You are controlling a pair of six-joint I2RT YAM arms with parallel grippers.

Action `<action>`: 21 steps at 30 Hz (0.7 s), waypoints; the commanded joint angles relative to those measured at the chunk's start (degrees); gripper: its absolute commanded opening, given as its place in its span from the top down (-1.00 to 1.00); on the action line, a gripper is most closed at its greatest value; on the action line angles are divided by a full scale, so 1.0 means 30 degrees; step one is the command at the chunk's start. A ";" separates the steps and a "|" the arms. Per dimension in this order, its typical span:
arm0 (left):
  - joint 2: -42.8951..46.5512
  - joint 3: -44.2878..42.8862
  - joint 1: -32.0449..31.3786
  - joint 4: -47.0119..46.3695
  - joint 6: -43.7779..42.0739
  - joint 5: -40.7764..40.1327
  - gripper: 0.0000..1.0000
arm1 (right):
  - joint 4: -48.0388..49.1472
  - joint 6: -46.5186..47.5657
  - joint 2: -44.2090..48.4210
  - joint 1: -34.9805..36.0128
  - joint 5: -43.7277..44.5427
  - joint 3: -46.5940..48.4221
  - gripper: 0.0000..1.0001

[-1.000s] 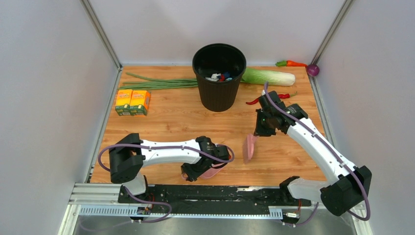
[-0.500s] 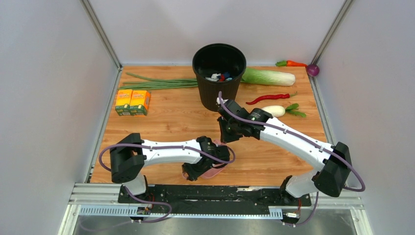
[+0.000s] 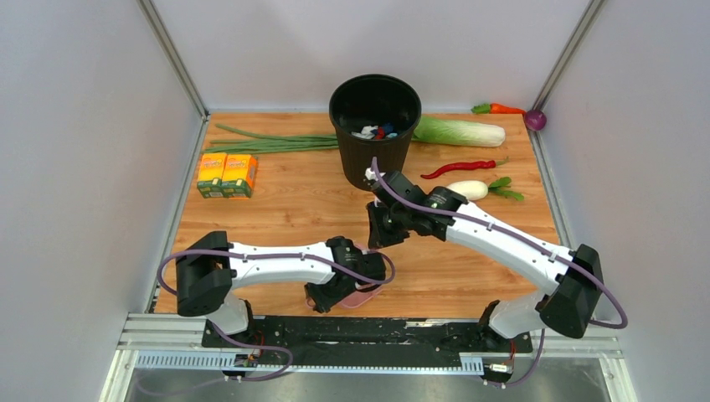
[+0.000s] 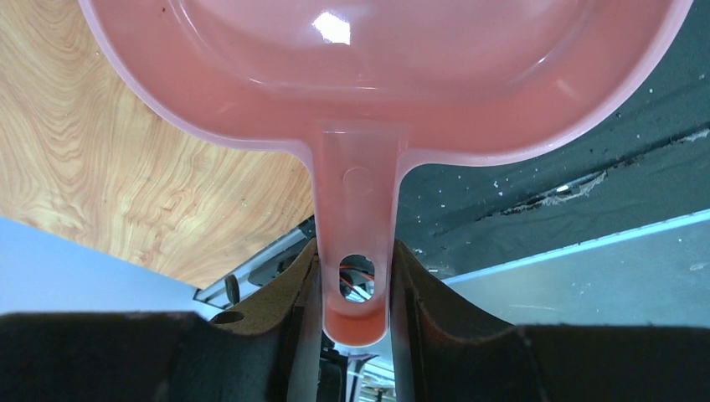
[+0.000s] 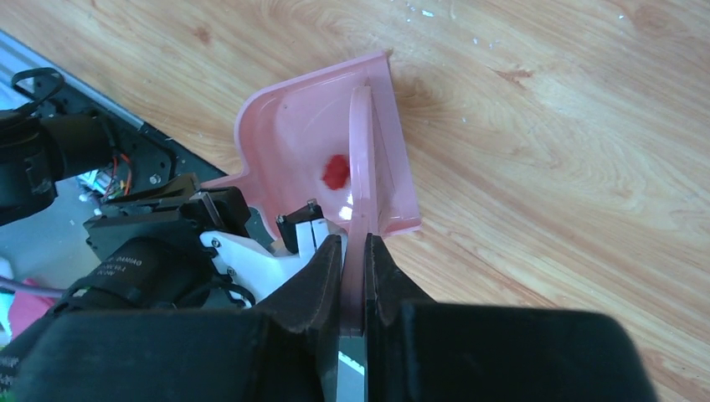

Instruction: Sweep away the paper scraps from the table

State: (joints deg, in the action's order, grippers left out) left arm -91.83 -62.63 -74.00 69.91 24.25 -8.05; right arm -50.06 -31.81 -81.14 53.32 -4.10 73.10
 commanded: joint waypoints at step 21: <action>0.2779 0.0720 -0.0061 -0.1886 0.1174 -0.1211 1.00 | -0.4396 -0.2958 0.8093 -0.0752 0.4166 0.0942 1.00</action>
State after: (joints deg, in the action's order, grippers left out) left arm -84.88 -61.45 -74.50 66.98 26.09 -10.11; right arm -57.04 -37.54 -58.08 51.48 -1.76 69.87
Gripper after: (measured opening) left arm 0.374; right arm 0.115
